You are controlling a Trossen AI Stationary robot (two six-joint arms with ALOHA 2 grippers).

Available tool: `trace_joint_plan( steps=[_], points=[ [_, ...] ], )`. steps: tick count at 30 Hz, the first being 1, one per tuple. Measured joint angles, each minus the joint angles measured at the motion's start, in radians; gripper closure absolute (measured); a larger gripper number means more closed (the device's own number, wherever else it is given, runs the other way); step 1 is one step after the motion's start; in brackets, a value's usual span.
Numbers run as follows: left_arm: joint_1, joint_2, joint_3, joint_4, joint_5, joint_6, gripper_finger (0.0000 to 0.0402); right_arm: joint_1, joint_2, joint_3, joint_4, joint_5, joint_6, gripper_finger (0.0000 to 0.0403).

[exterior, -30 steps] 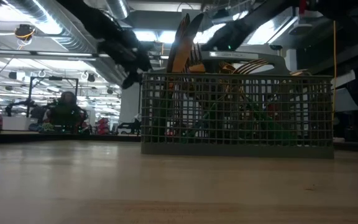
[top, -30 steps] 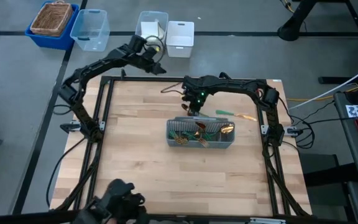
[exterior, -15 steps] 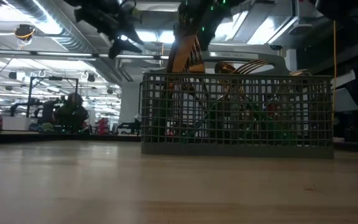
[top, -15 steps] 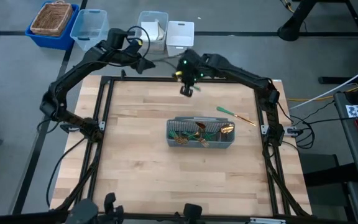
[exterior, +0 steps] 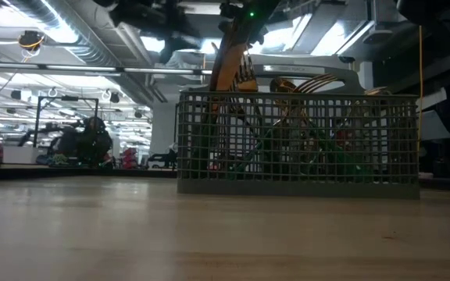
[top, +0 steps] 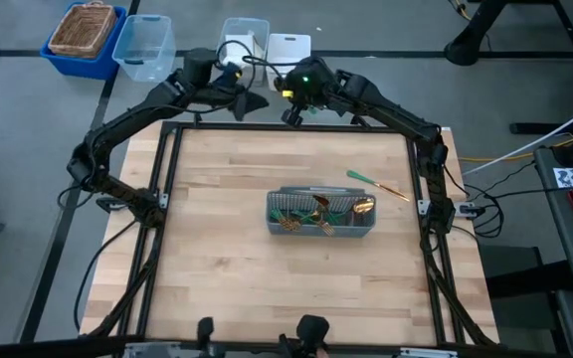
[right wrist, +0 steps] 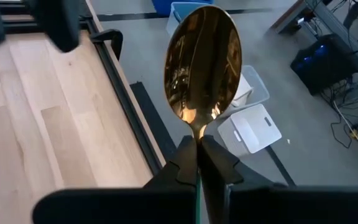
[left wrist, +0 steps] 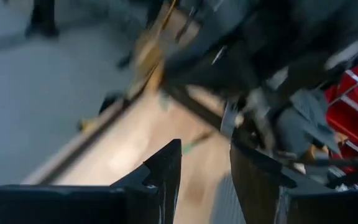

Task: Sort silverware
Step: Put the green spoon into the gray utensil holder

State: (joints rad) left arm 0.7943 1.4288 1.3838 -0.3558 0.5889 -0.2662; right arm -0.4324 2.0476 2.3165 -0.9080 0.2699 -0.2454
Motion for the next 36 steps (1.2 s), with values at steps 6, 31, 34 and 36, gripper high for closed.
trace_joint_plan(
  steps=[6, 31, 34, 36],
  points=[
    [-0.058, 0.000, 0.000, 0.186, -0.163, -0.038, 0.0274, 0.000, 0.000, 0.000, 0.002, 0.001, -0.015, 0.0396],
    [-0.115, 0.093, 0.000, 0.292, -0.447, -0.133, 0.0274, 0.001, 0.000, 0.000, 0.054, -0.027, -0.025, 0.0396],
    [-0.119, 0.116, 0.000, 0.295, -0.449, -0.120, 0.0275, 0.001, 0.000, 0.000, 0.051, -0.026, -0.025, 0.0396],
    [-0.119, 0.124, 0.000, 0.298, -0.451, -0.102, 0.0285, 0.001, 0.000, -0.001, 0.050, -0.027, -0.025, 0.0397]
  ],
)
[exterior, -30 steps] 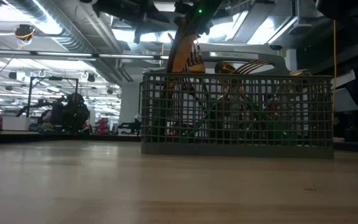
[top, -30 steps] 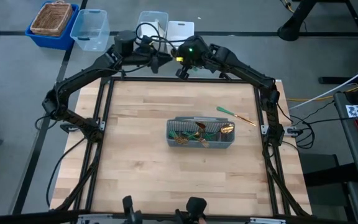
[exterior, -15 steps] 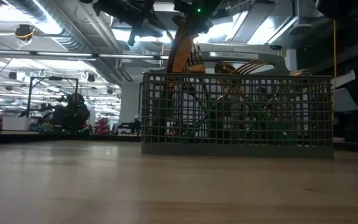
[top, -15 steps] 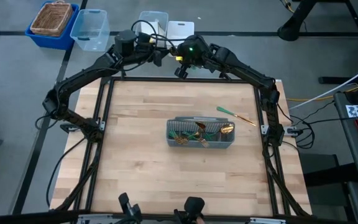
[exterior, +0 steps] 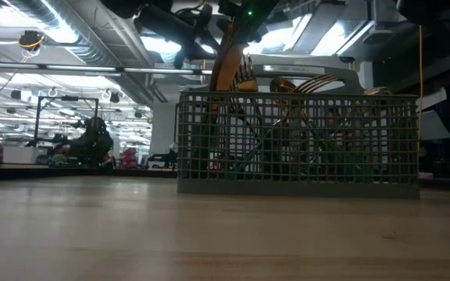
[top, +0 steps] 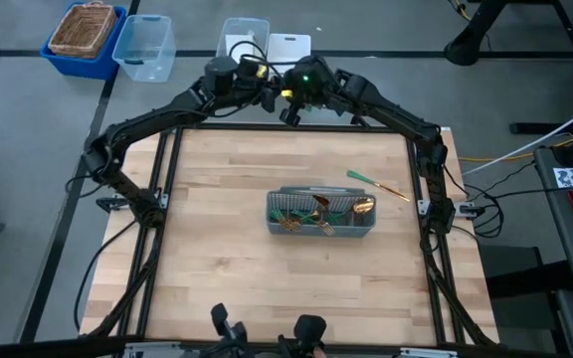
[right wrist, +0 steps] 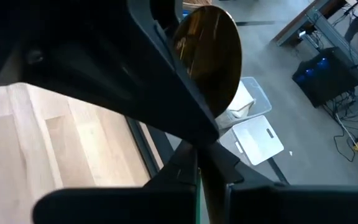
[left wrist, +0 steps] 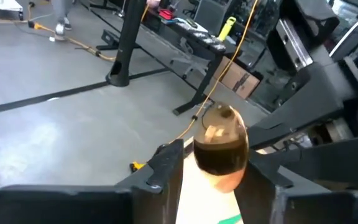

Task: Sort silverware
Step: Put the green spoon into the gray utensil holder

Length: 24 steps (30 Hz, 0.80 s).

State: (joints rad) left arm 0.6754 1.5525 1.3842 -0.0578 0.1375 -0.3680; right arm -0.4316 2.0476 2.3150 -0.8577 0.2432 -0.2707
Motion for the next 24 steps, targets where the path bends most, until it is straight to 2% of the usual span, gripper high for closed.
trace_joint_plan(
  steps=[7, 9, 17, 24],
  points=[
    [0.000, 0.007, 0.000, 0.000, -0.016, 0.022, 0.0373, 0.000, 0.000, 0.000, 0.000, 0.000, 0.000, 0.0396],
    [0.000, 0.007, 0.000, 0.008, -0.017, 0.031, 0.0388, -0.001, 0.000, 0.000, 0.003, 0.000, 0.004, 0.0397],
    [-0.006, 0.008, 0.000, 0.044, -0.016, 0.055, 0.0391, -0.001, -0.001, 0.000, 0.007, 0.004, 0.001, 0.0383],
    [-0.006, 0.008, 0.000, 0.046, -0.011, 0.083, 0.0390, 0.000, -0.001, 0.001, 0.003, 0.000, -0.002, 0.0347]
  ],
)
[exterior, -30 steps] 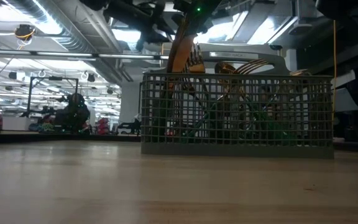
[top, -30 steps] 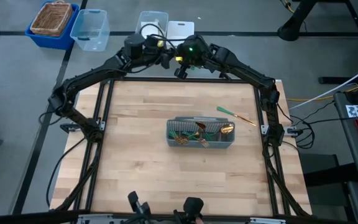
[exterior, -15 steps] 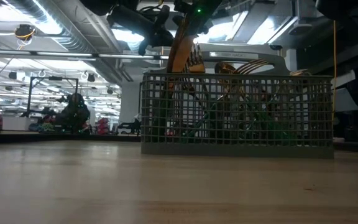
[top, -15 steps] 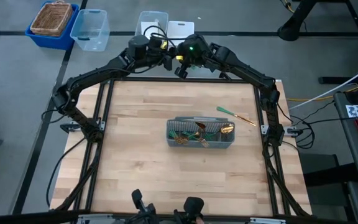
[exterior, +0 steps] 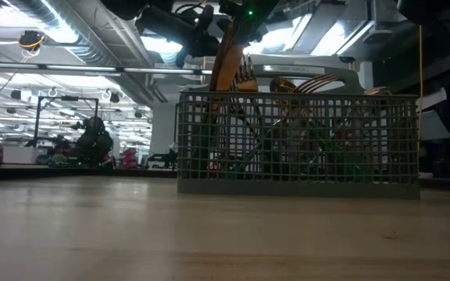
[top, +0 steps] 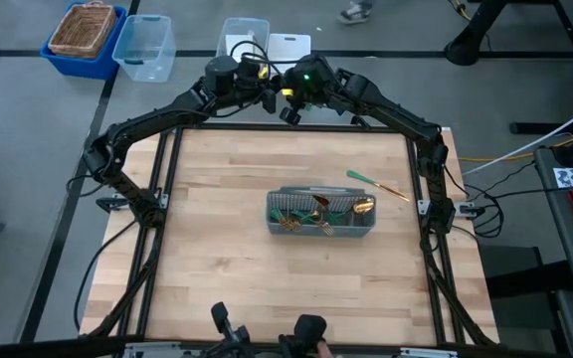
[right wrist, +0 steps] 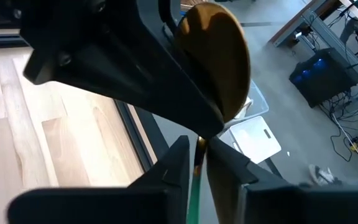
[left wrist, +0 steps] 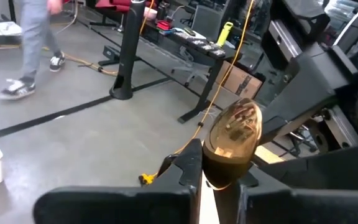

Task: Sort silverware
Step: Put the green spoon into the gray utensil holder

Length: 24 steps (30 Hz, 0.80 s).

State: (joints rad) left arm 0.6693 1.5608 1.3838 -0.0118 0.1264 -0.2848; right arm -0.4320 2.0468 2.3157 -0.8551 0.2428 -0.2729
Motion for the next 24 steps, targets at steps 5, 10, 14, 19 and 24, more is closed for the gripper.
trace_joint_plan(
  steps=[5, 10, 14, 19, 24],
  points=[
    [0.000, 0.000, 0.000, 0.004, 0.001, 0.008, 0.0392, 0.000, 0.000, 0.000, -0.002, 0.001, 0.000, 0.0321],
    [0.000, 0.000, 0.000, 0.004, 0.001, 0.008, 0.0391, 0.001, -0.027, 0.000, -0.051, 0.057, 0.001, 0.0316],
    [-0.006, 0.000, 0.000, -0.003, 0.026, 0.004, 0.0392, 0.001, -0.096, 0.001, -0.132, 0.079, 0.009, 0.0316],
    [-0.056, 0.000, 0.000, -0.003, 0.095, -0.005, 0.0390, 0.000, -0.177, 0.001, -0.276, 0.079, 0.065, 0.0316],
    [-0.169, 0.000, 0.000, -0.001, 0.099, 0.003, 0.0392, 0.000, -0.266, 0.001, -0.430, 0.079, 0.116, 0.0316]
  ],
)
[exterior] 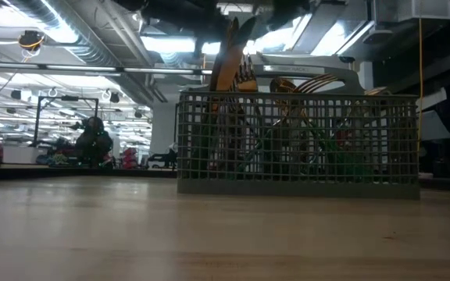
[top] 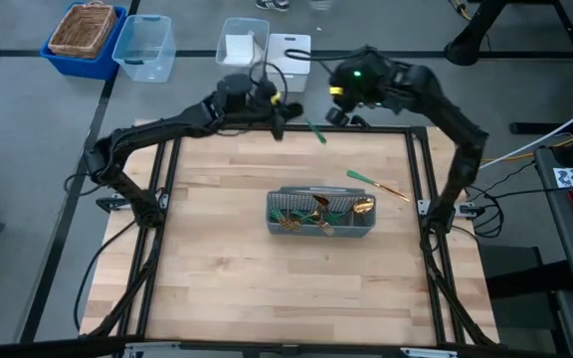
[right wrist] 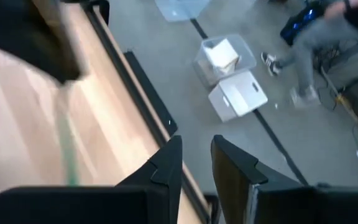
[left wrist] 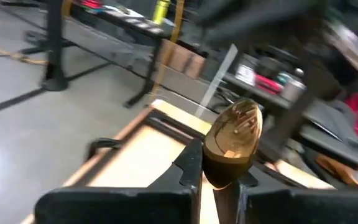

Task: Sort silverware
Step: Put the green spoon into the gray utensil holder

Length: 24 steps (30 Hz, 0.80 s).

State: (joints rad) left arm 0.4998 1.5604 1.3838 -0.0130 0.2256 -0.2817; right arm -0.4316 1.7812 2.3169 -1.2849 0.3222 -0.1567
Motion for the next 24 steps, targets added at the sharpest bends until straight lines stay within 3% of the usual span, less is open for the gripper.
trace_joint_plan(
  steps=[8, 15, 24],
  points=[
    [-0.218, 0.009, 0.000, 0.117, -0.008, 0.057, 0.0389, -0.001, -0.123, 0.000, -0.139, 0.000, 0.021, 0.0316],
    [-0.395, 0.116, 0.001, 0.238, -0.073, 0.122, 0.0386, -0.001, -0.185, 0.000, -0.269, -0.002, 0.067, 0.0316],
    [-0.498, 0.221, 0.000, 0.213, -0.267, 0.329, 0.0391, -0.001, -0.219, -0.022, -0.287, -0.128, 0.153, 0.0316]
  ],
)
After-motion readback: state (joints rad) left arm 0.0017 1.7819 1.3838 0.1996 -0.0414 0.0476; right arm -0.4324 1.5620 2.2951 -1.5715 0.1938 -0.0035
